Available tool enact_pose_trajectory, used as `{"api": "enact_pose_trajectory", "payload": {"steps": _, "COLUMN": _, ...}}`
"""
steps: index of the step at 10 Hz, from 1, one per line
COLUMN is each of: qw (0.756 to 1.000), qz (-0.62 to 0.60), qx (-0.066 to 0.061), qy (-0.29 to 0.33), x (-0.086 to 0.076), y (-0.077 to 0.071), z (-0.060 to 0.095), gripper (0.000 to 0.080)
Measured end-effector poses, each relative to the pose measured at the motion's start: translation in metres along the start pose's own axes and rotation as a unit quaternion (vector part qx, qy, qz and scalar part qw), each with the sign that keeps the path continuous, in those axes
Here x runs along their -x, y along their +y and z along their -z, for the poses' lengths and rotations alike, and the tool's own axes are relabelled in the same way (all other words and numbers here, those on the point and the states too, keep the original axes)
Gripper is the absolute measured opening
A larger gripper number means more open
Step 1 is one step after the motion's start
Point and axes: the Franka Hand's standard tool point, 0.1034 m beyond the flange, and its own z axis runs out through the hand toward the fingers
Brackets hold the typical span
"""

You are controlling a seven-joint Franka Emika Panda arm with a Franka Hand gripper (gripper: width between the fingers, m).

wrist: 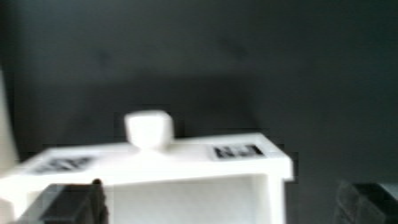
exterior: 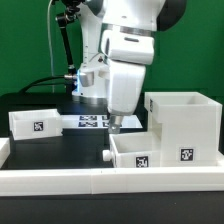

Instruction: Assemble drawer

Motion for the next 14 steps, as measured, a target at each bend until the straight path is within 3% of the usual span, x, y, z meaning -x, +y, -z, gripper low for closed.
{"api": "enact_pose_trajectory", "payload": {"steps": 1, "qw": 1.0, "qz": 0.005, "qx": -0.003, "qy": -0.001, "x": 0.009, "y": 0.003, "z": -0.002, "gripper": 0.0649}}
{"api": "enact_pose_trajectory", "payload": {"steps": 4, "qw": 1.0, "qz": 0.004, "qx": -0.005, "qy": 0.0, "x": 0.01, "y": 0.001, "z": -0.004, "gripper": 0.0649}}
{"api": "enact_pose_trajectory", "payload": {"steps": 5, "qw": 0.999, "qz": 0.026, "qx": -0.011, "qy": 0.016, "x": 0.016, "y": 0.001, "z": -0.012, "gripper": 0.0649}}
{"api": "enact_pose_trajectory", "payload": {"steps": 9, "qw": 0.997, "qz": 0.031, "qx": -0.015, "qy": 0.074, "x": 0.022, "y": 0.018, "z": -0.025, "gripper": 0.0649}}
{"api": "enact_pose_trajectory", "payload": {"steps": 14, "qw": 0.988, "qz": 0.017, "qx": -0.031, "qy": 0.151, "x": 0.019, "y": 0.008, "z": -0.04, "gripper": 0.0649}}
